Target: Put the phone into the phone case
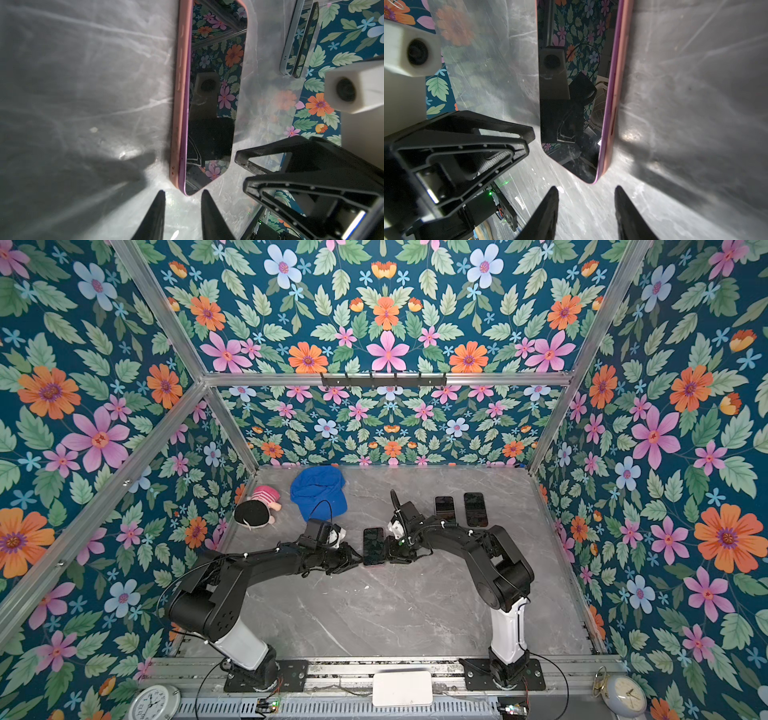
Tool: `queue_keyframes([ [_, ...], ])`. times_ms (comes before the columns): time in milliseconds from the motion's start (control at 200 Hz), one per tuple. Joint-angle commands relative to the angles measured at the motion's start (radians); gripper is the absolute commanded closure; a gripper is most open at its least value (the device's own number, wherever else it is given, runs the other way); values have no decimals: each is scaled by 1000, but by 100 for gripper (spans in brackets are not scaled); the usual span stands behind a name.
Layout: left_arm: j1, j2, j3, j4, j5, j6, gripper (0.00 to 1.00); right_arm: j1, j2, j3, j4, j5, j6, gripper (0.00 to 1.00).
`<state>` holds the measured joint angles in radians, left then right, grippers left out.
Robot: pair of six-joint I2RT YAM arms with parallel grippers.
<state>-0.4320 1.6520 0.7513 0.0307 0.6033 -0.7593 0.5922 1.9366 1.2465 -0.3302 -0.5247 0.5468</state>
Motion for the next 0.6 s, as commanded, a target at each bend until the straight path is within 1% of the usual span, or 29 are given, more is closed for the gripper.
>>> queue_keyframes([
  [0, -8, 7, -5, 28, 0, -6, 72, 1, 9, -3, 11, -6, 7, 55],
  [170, -14, 44, -4, 47, 10, -9, 81, 3, 20, -3, 23, -17, 13, 55],
  [255, -14, 58, 0, 46, 12, -8, 87, 4, 21, -4, 26, -19, 14, 55],
  [595, -13, 80, 12, 20, -1, 15, 94, 18, 34, -6, 39, -31, 18, 55],
])
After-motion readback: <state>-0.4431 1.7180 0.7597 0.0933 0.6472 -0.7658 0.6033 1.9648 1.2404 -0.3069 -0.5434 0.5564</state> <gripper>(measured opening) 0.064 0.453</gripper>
